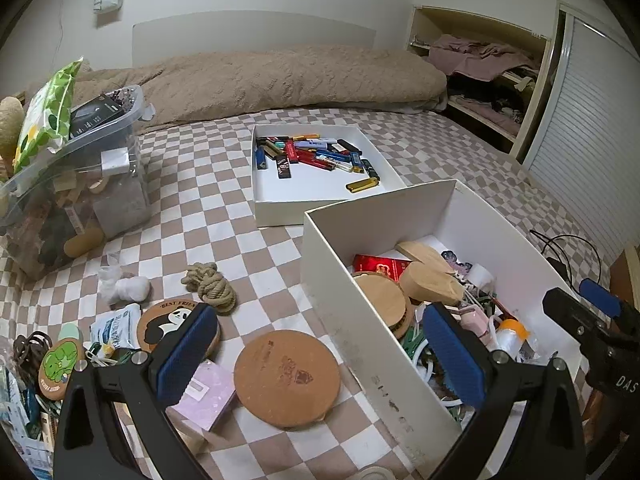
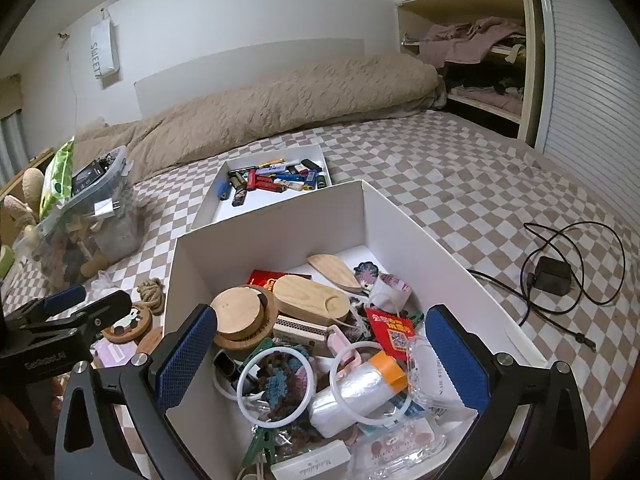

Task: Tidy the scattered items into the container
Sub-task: 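Withdraw both tools from the box back toward the scattered items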

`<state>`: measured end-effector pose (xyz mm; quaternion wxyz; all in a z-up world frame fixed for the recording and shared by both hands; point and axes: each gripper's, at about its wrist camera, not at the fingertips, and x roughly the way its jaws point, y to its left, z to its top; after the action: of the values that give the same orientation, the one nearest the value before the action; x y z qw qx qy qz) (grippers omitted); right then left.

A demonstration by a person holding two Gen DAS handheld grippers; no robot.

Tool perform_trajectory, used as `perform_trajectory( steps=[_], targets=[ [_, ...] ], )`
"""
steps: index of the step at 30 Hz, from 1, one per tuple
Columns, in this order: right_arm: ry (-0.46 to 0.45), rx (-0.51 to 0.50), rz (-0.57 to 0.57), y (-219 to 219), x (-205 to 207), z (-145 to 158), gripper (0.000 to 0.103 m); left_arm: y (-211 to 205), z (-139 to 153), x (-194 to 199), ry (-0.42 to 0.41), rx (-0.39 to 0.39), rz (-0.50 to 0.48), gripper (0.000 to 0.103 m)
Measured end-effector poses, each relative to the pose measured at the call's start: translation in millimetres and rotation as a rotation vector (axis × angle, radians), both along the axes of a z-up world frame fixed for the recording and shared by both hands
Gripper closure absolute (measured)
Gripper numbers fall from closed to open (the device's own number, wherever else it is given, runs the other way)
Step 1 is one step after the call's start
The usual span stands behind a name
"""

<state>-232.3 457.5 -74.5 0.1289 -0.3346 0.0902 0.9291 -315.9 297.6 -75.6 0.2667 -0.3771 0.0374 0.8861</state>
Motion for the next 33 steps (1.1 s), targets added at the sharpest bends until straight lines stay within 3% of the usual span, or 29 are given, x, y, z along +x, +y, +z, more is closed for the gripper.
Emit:
perform_trajectory(
  steps=[15, 33],
  targets=[
    [0.021, -0.003, 0.018, -7, -3, 1, 0.000, -29, 11, 7, 0.046, 0.003, 0.026, 0.000],
    [0.179, -0.085, 0.081, -36, 2, 23, 0.000, -109, 31, 17, 0.136, 0.010, 0.152, 0.000]
  ],
)
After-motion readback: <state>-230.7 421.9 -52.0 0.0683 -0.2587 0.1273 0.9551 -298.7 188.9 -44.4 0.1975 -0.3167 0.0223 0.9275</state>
